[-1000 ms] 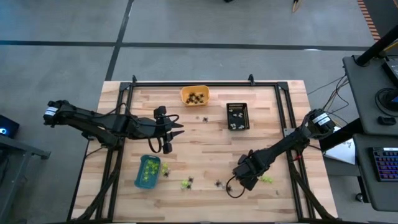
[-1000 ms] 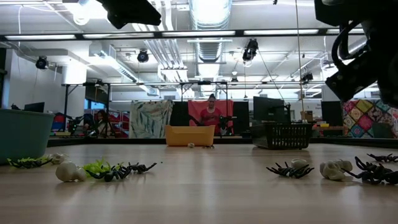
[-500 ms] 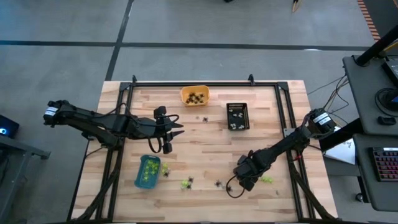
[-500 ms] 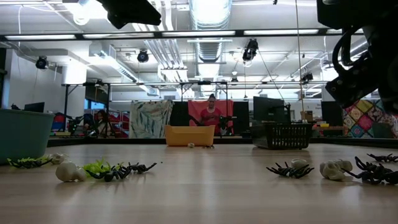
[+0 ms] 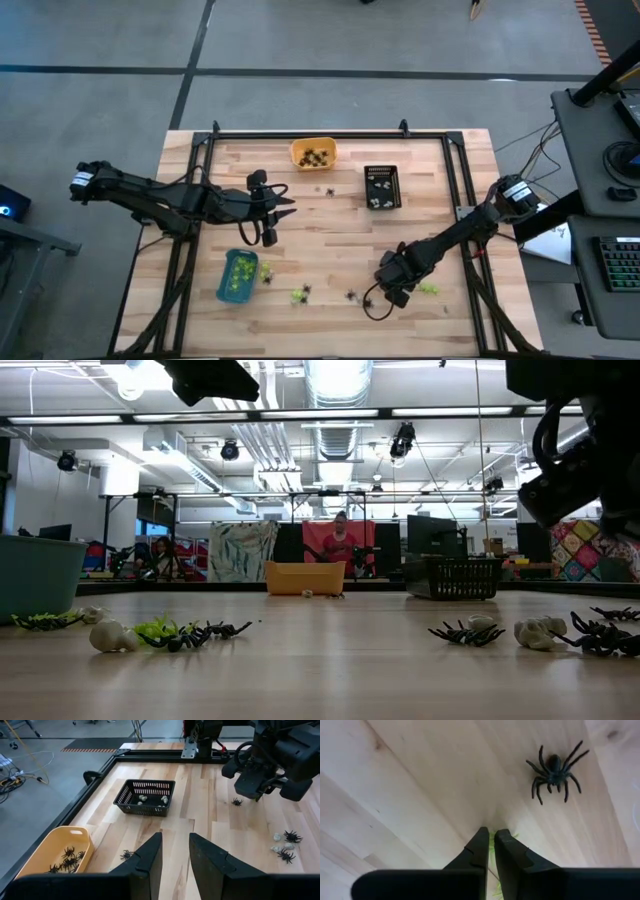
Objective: Sort Halloween decoration
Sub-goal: Put the green spider toy into the blue bin
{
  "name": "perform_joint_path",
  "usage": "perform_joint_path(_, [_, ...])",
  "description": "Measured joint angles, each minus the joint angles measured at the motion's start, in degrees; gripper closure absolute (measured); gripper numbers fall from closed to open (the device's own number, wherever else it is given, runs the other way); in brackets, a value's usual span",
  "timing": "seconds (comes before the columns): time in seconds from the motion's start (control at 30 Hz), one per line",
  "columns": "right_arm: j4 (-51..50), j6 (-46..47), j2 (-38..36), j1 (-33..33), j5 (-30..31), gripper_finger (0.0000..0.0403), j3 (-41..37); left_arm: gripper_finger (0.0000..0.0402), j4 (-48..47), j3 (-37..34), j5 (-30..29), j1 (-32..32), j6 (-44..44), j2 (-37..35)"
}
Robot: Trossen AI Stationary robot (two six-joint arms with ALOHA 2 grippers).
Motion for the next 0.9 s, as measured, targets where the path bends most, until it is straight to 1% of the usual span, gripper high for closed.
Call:
perform_joint_path(0.2, [-0.1,-3.1,-1.0,0.0,-0.2,0.0388,0.3,0.0322,0.4,0.0,0.0,0.0,0.0,0.0])
perform_joint_path(0.37, [0.4,-6.5,-5.0,-0.5,0.2,0.0388,0.3,0.0322,1.6,0.0,-0.1,-0.3,0.0,0.0])
perform_joint_path(0.5, [3.1,-9.8,-9.4,-1.9,5.1,0.0388,0.3,0.0322,3.3,0.0,-0.1,-1.4,0.0,0.0])
perform_joint_path(0.63, [10.4,-15.1,-13.4,-4.0,8.7,0.039,-0.3,0.0322,4.9,0.0,-0.2,-3.1,0.0,0.0])
perform_joint_path(0.7, [16.0,-19.0,-14.8,-5.5,9.0,0.0393,-0.9,0.0322,5.5,0.0,-1.5,-4.4,0.0,0.0])
perform_joint_path(0.77, [21.7,-22.7,-15.4,-7.2,8.9,0.0394,-1.3,0.0322,5.5,0.0,-4.2,-6.0,0.0,-0.1])
perform_joint_path(0.9, [26.1,-29.2,-15.0,-10.3,8.7,0.0394,-1.4,0.0322,5.4,0.0,-10.4,-9.7,-0.1,-0.5])
